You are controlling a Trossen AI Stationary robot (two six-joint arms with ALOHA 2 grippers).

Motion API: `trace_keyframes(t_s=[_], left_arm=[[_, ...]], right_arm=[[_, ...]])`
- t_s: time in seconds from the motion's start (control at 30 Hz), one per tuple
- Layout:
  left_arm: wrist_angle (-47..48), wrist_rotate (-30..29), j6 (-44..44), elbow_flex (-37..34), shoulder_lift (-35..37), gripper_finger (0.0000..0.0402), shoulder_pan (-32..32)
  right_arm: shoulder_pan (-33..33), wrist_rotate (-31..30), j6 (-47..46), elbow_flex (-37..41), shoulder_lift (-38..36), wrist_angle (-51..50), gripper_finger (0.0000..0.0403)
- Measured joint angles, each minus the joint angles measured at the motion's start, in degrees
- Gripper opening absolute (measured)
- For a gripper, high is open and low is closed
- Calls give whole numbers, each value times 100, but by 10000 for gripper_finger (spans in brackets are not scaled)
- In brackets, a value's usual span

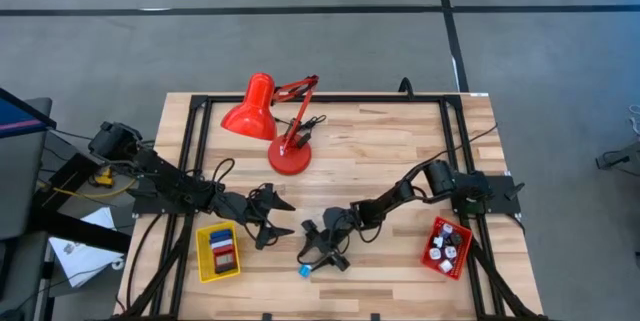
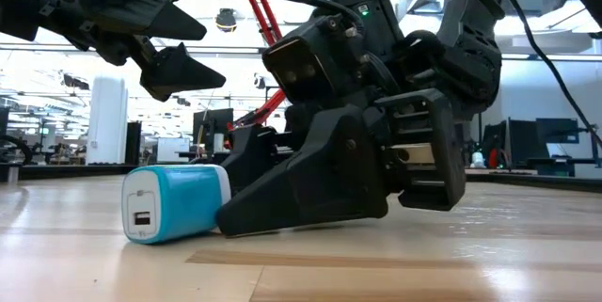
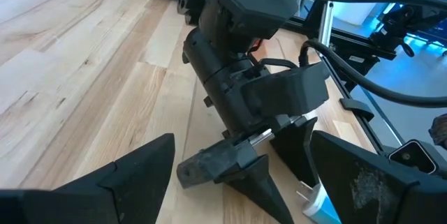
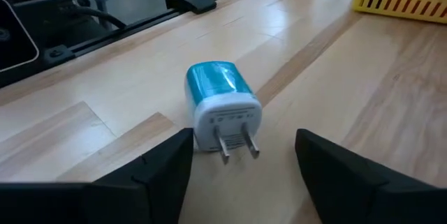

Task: Pick & Place Office items
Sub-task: Put the light blue charger adapter into the red bin

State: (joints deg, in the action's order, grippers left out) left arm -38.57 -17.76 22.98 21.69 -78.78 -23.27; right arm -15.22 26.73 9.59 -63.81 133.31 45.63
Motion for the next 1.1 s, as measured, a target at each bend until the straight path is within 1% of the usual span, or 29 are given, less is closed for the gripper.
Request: trace_keyframes(t_s=[0.13,0.23,0.33,0.7,1.1], left_arm=[[0,0,-2,0,0,329,0],[0,0,-2,0,0,329,0],[0,0,-2,0,0,329,0],[0,0,-2,0,0,329,0],[0,0,-2,0,0,329,0]], right_arm=[[-3,3,-211,2,3,31,233],[-10,17,-183,3,3,30,230],[-20,15,-35,9,3,36,229],[-23,45,-147,11,3,2,229],[-57,59,-104,15,5,45,255]])
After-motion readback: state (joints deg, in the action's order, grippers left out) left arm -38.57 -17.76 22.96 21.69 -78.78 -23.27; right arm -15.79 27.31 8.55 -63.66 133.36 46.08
